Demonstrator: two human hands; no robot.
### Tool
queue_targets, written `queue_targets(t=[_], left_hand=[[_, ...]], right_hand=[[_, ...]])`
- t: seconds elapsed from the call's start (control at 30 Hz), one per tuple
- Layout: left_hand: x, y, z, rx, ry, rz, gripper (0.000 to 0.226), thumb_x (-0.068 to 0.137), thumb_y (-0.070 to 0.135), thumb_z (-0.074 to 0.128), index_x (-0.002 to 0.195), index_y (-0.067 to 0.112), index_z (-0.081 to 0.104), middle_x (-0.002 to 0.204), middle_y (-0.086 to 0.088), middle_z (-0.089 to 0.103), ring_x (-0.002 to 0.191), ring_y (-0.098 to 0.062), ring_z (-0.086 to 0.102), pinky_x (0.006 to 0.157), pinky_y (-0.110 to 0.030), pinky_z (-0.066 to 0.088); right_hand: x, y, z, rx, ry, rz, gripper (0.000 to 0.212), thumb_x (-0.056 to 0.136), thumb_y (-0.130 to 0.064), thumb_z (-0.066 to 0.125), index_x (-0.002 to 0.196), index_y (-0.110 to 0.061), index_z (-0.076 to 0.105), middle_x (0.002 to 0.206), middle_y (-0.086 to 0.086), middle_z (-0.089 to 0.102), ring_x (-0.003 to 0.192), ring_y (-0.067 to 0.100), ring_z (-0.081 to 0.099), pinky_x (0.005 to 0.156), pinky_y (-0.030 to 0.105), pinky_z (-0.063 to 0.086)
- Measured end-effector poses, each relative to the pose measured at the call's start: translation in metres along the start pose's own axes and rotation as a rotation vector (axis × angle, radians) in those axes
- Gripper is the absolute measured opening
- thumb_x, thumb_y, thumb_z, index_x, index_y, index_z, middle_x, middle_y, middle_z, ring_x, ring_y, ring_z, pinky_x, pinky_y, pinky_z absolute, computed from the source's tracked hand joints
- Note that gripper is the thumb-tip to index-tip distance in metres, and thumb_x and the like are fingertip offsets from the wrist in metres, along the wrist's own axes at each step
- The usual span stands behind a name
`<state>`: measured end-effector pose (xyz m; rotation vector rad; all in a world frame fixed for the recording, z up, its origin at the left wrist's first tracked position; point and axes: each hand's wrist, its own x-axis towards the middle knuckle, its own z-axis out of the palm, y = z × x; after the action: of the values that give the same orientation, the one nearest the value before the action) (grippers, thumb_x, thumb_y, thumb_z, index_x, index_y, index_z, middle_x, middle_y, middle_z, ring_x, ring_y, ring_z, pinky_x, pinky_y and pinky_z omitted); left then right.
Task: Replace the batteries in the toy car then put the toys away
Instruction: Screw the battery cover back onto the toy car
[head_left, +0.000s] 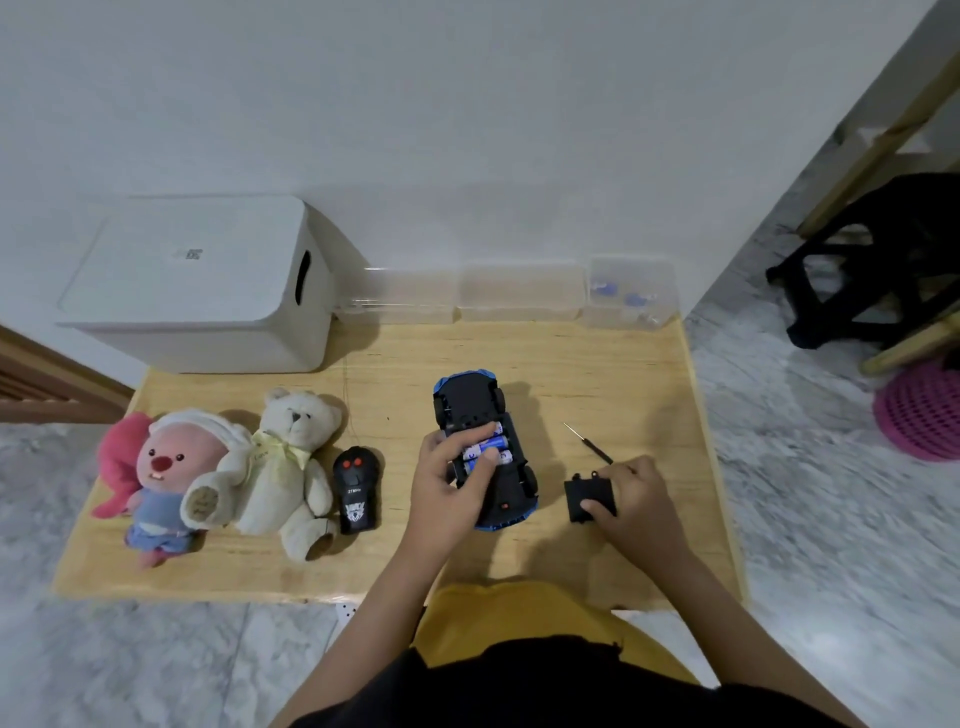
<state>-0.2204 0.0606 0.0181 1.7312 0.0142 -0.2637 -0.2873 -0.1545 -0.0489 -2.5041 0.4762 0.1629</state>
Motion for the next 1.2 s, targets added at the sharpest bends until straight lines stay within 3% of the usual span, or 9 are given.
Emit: queue_targets(t=[0.13,0.27,0.4,0.47,0.63,0.83,1.03,1.1,1.2], left_hand=[[-0.002,-0.003,0.002,-0.003,-0.020,-0.017,0.026,0.088,0.007,0.064,0.108,0.024,0.070,0.117,-0.010,0.051,0.112,-0.014,0.056,0.085,-0.023,0.055],[-0.004,-0.005,0.003,-0.033,-0.066,-0.061,0.034,0.091,0.008,0.061,0.116,0.031,0.065,0.116,-0.012,0.049,0.102,-0.003,0.057,0.081,-0.028,0.058],[-0.003,-0.001,0.002,-0.129,-0.100,-0.089,0.042,0.090,0.002,0.060,0.115,0.036,0.064,0.117,-0.010,0.052,0.100,-0.003,0.060,0.078,-0.021,0.055],[-0.002,0.001,0.002,-0.117,-0.116,-0.075,0.044,0.090,0.000,0.059,0.117,0.034,0.063,0.117,-0.012,0.052,0.100,-0.006,0.060,0.080,-0.020,0.054],[0.000,0.000,0.002,-0.047,-0.119,-0.042,0.044,0.089,-0.003,0.058,0.119,0.028,0.064,0.115,-0.014,0.054,0.107,-0.017,0.058,0.092,-0.032,0.052],[0.002,0.003,0.003,-0.018,-0.085,0.005,0.042,0.089,-0.002,0.059,0.119,0.026,0.064,0.114,-0.012,0.055,0.107,-0.015,0.057,0.096,-0.038,0.050],[0.002,0.008,-0.009,-0.081,-0.302,-0.004,0.060,0.082,0.018,0.069,0.135,0.039,0.047,0.136,0.000,0.049,0.119,-0.016,0.055,0.098,-0.045,0.050],[0.003,0.008,-0.012,-0.052,-0.363,-0.001,0.073,0.076,0.017,0.072,0.138,0.039,0.040,0.140,0.002,0.045,0.119,-0.020,0.055,0.099,-0.048,0.048],[0.001,0.006,-0.013,-0.064,-0.378,0.017,0.079,0.073,0.009,0.073,0.140,0.034,0.038,0.138,0.005,0.047,0.113,-0.022,0.059,0.098,-0.052,0.047]], right_hand=[[0.002,-0.002,-0.001,0.109,0.018,0.021,0.032,0.070,-0.017,0.080,0.094,-0.005,0.062,0.099,0.009,0.050,0.089,0.026,0.053,0.073,0.035,0.046],[0.002,-0.002,-0.002,0.320,0.020,0.098,0.030,0.068,-0.010,0.082,0.084,-0.012,0.056,0.077,0.002,0.059,0.072,0.020,0.059,0.057,0.024,0.045],[0.005,-0.006,-0.011,0.460,0.064,0.161,0.022,0.071,-0.010,0.081,0.078,-0.008,0.061,0.077,0.009,0.065,0.072,0.023,0.062,0.062,0.029,0.048],[0.008,-0.013,-0.023,0.526,0.113,0.147,0.020,0.072,-0.012,0.081,0.070,-0.012,0.061,0.079,0.006,0.065,0.071,0.021,0.062,0.061,0.025,0.048],[0.010,-0.051,-0.054,0.899,0.092,0.142,0.017,0.076,-0.010,0.077,0.083,-0.019,0.064,0.075,0.003,0.075,0.073,0.019,0.070,0.063,0.034,0.054],[0.011,-0.089,-0.063,0.850,0.028,-0.022,0.017,0.077,-0.012,0.077,0.089,-0.014,0.065,0.065,0.000,0.073,0.061,0.008,0.068,0.058,0.017,0.050],[0.013,-0.102,-0.060,0.889,0.014,-0.041,0.018,0.075,-0.012,0.078,0.088,-0.013,0.065,0.067,0.002,0.073,0.064,0.015,0.070,0.062,0.022,0.054],[0.014,-0.107,-0.059,0.884,0.012,-0.061,0.018,0.074,-0.011,0.079,0.087,-0.013,0.066,0.066,0.004,0.073,0.064,0.018,0.070,0.064,0.027,0.053],[0.016,-0.113,-0.056,0.870,-0.021,-0.087,0.018,0.073,-0.008,0.079,0.084,-0.016,0.067,0.064,0.002,0.072,0.059,0.011,0.066,0.060,0.020,0.051]])
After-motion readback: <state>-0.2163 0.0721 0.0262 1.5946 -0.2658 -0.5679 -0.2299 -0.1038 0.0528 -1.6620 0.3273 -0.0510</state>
